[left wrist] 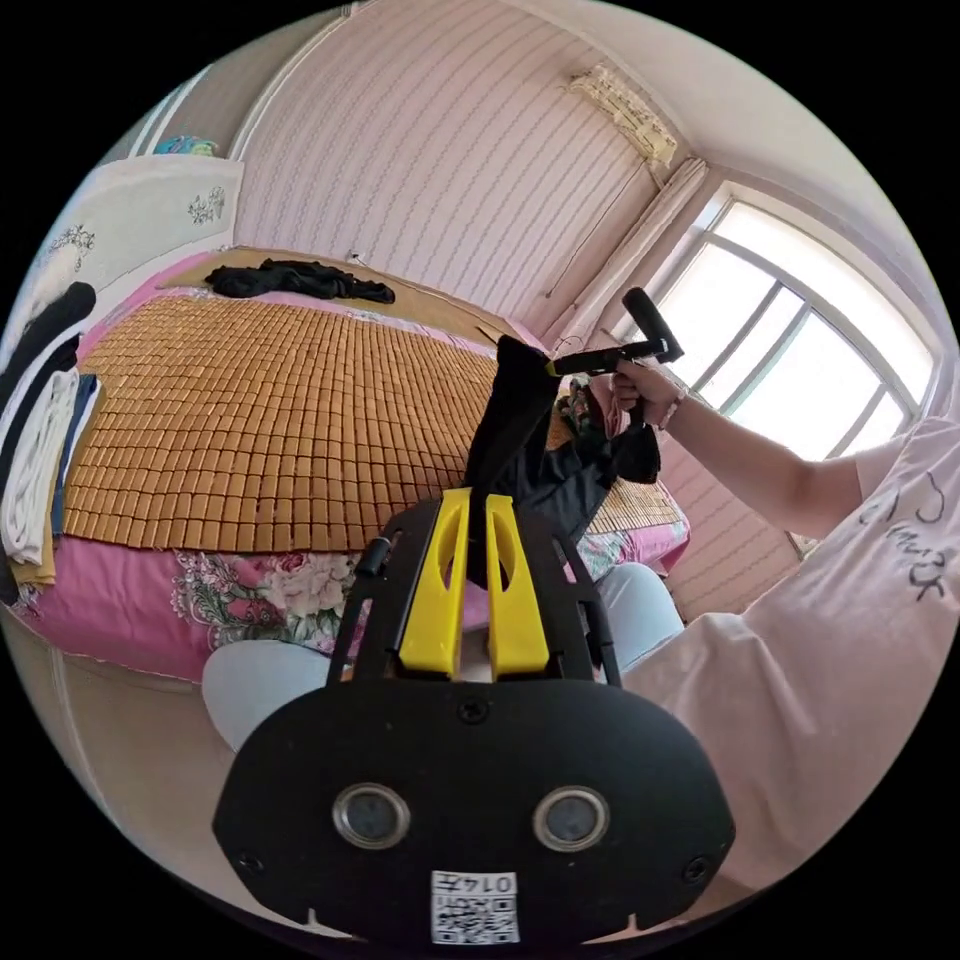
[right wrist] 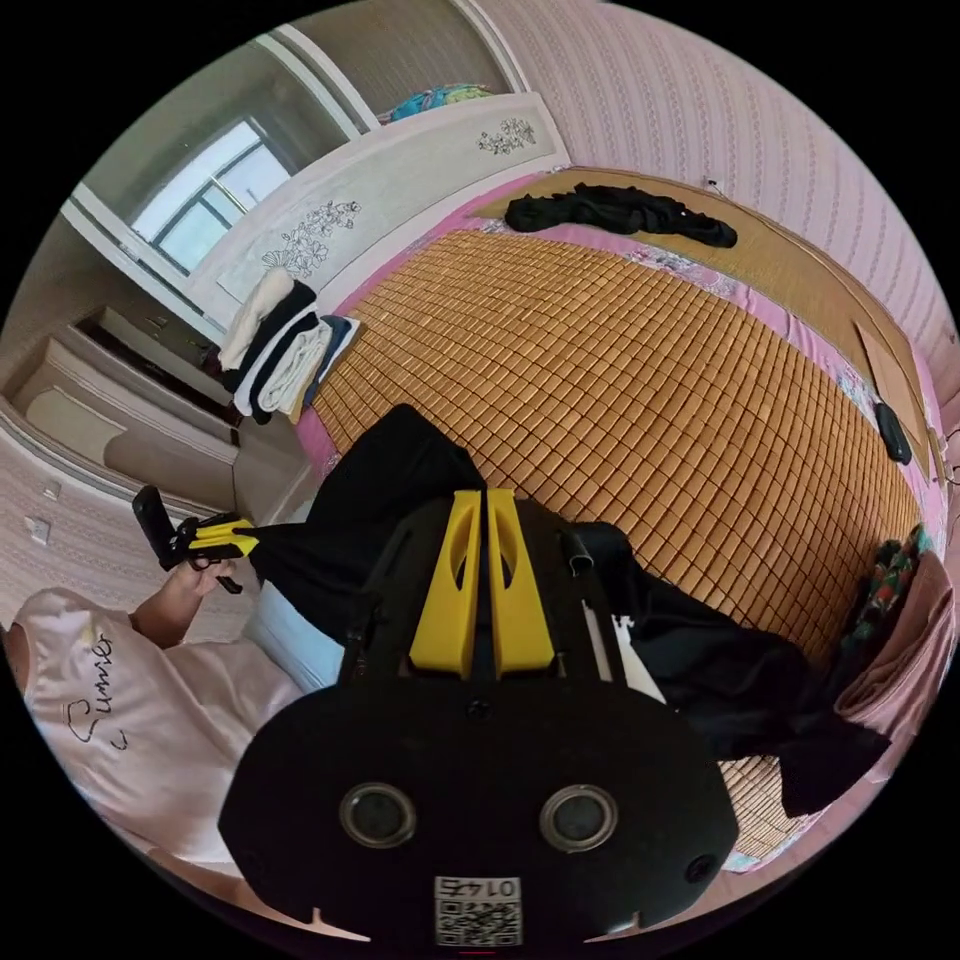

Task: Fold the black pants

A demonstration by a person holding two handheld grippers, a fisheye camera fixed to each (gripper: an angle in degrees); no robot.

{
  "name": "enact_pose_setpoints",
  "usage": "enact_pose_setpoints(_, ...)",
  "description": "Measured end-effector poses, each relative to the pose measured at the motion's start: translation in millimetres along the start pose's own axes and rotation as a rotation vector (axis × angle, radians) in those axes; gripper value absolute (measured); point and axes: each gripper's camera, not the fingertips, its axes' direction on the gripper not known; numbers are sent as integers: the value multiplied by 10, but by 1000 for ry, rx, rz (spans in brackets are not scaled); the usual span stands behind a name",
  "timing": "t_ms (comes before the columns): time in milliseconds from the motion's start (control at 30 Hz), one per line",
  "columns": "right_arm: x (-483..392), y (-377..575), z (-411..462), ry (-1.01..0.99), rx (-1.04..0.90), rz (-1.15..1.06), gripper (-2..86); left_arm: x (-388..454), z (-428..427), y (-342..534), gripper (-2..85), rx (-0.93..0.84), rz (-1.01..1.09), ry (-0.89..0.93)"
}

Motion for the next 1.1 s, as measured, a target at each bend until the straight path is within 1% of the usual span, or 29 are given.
enact_pose_setpoints(67, -212, -448, -110, -14, -4, -92, 3, -128, -319, -161, 12, 77, 20, -47)
enact_pose_setpoints(100, -410, -788, -176, -6, -5, -168, 5, -201, -563, -277, 18, 137, 54, -112)
enact_pose_setpoints(133, -642, -1139, -230, 2, 8, -246, 7, -242, -681, -336, 21, 160, 70, -156)
enact_pose_setpoints(167, -763, -1312, -253, 4, 26, -282, 10, -349, -891, -444, 32, 200, 77, -276)
enact_pose_setpoints(200, -994, -1620, -281, 4, 92, -351, 16, -496, -1053, -521, 41, 236, 50, -435)
enact_pose_setpoints(233, -1163, -1876, -268, 1, 161, -370, 29, -581, -1115, -547, 45, 250, 30, -514)
enact_pose_setpoints(267, -1221, -1985, -247, -2, 186, -362, 36, -773, -1213, -579, 52, 268, -26, -637)
enact_pose_setpoints(300, -1294, -2154, -184, -3, 217, -326, 43, -969, -1281, -583, 59, 261, -83, -713)
enact_pose_setpoints(367, -1309, -2234, -48, -23, 241, -281, 50, -1231, -1354, -531, 64, 230, -188, -762)
enact_pose_setpoints(433, -1157, -2072, 215, -42, 209, -284, 57, -1363, -1354, -406, 65, 200, -213, -802)
enact_pose_setpoints(467, -1081, -1997, 297, -35, 181, -279, 62, -1422, -1307, -309, 65, 165, -237, -804)
enact_pose_setpoints(567, -496, -1385, 697, -16, 40, -162, 79, -1469, -1017, -76, 65, 48, -235, -715)
enact_pose_setpoints(633, 26, -666, 899, 21, -50, 24, 85, -1423, -770, 25, 65, -41, -202, -670)
enact_pose_setpoints(667, 143, -471, 924, 27, -65, 78, 87, -1376, -602, 69, 64, -87, -188, -645)
enact_pose_setpoints(733, 516, 281, 952, 40, -130, 278, 99, -1303, -353, 101, 64, -130, -175, -563)
enact_pose_setpoints(800, 704, 786, 895, 62, -162, 417, 103, -1226, -7, 76, 64, -186, -175, -406)
enact_pose_setpoints(867, 816, 1197, 764, 101, -140, 532, 107, -1118, 257, 8, 64, -232, -131, -329)
enact_pose_setpoints(933, 906, 1576, 557, 166, -69, 660, 110, -982, 508, -77, 64, -272, -77, -293)
enact_pose_setpoints(1033, 981, 1790, 388, 231, 18, 738, 120, -737, 913, -201, 65, -320, -5, -191)
enact_pose_setpoints(1100, 1041, 1794, 346, 253, 34, 739, 129, -493, 1246, -266, 72, -378, 73, -142)
